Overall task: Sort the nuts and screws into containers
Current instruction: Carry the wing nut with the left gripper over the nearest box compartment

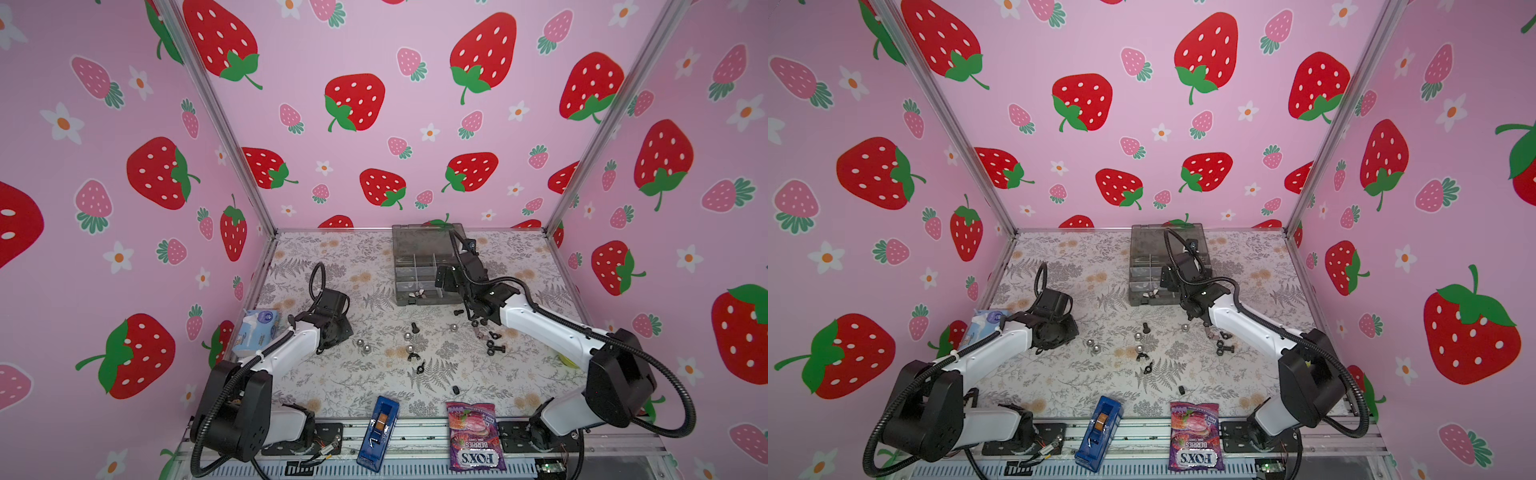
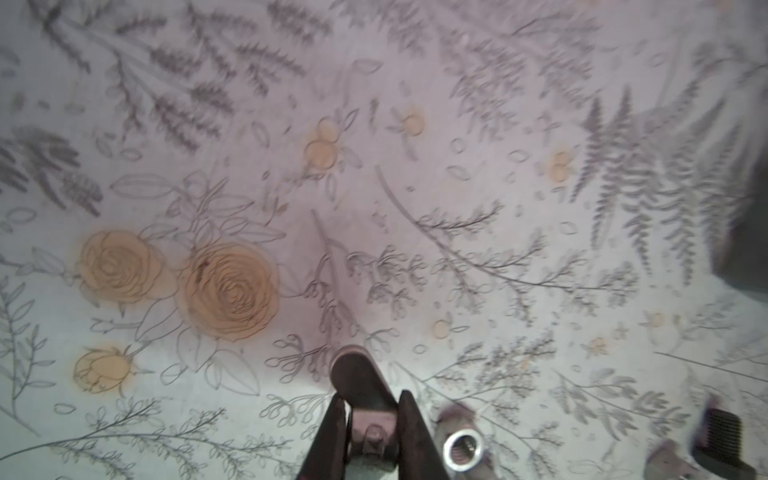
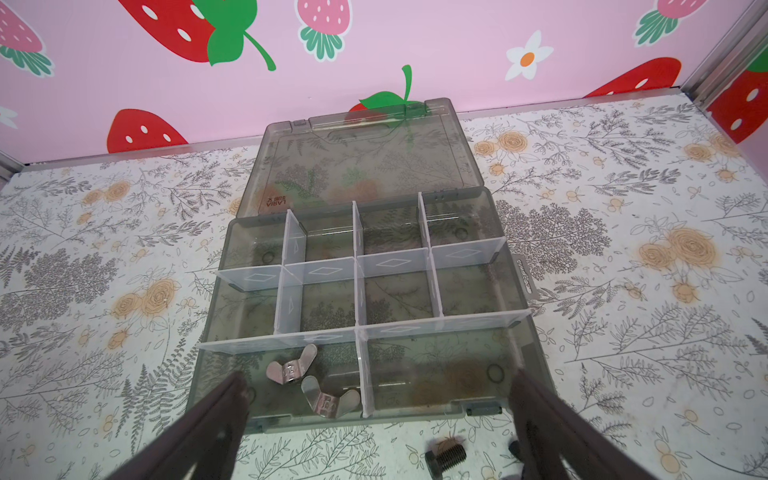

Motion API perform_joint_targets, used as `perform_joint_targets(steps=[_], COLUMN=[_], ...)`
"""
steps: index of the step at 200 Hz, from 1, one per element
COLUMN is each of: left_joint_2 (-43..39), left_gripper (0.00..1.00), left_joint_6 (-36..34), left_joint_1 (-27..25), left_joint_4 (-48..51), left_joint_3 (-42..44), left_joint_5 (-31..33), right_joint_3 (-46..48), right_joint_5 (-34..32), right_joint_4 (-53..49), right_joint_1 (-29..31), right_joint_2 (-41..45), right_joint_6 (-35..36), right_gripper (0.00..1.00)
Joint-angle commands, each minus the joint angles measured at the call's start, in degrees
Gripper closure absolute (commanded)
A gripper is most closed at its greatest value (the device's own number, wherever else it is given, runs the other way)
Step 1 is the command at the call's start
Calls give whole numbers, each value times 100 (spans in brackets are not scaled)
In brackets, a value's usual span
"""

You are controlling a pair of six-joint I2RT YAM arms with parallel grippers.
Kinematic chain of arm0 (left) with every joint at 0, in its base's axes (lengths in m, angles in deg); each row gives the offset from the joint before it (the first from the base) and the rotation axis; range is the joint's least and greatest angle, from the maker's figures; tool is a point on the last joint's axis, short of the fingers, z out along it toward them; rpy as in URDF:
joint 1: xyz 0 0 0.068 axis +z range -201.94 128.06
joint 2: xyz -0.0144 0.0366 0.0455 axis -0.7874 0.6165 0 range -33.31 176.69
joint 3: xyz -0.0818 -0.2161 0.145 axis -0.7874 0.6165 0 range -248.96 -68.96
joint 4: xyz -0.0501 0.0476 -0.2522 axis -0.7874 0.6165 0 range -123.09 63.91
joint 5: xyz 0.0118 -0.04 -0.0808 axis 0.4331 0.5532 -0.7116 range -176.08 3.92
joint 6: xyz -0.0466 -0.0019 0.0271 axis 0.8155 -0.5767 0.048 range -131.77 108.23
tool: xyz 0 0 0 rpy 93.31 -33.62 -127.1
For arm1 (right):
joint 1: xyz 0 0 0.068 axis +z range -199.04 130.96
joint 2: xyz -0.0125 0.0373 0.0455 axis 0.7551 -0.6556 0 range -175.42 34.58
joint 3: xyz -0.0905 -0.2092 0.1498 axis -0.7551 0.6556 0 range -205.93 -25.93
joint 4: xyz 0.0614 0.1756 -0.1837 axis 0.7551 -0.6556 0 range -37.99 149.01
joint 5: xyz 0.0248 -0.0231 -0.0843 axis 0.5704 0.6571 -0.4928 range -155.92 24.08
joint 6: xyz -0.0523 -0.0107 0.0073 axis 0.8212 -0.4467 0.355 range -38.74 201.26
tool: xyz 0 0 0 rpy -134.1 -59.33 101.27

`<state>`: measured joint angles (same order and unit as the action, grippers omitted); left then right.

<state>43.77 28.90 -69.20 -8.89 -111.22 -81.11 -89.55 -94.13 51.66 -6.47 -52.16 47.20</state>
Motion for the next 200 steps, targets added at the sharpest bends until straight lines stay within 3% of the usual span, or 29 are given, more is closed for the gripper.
perform_joint_targets(steps=[1, 74, 127, 200], left_joint_2=[280, 1870, 2989, 3815], left_gripper=[93, 98, 98, 95], left_joint_6=[-184, -1099, -1541, -1844], left_joint_1=[-335, -1403, -1678, -1817], left_joint_4=[-257, -552, -499, -437], left_joint_3=[-797, -2791, -4045, -4707], left_joint_5=[343, 330, 28, 78], right_joint_3=[105, 460, 768, 1177], right_joint_5=[-237, -429, -527, -409], right_joint_4=[-95, -232, -515, -624], right_joint_1=[-25, -158, -426, -903], right_joint_2=[216, 586, 906, 1256], right_joint_6=[-196, -551, -920, -1320], right_gripper=[0, 0, 0, 0])
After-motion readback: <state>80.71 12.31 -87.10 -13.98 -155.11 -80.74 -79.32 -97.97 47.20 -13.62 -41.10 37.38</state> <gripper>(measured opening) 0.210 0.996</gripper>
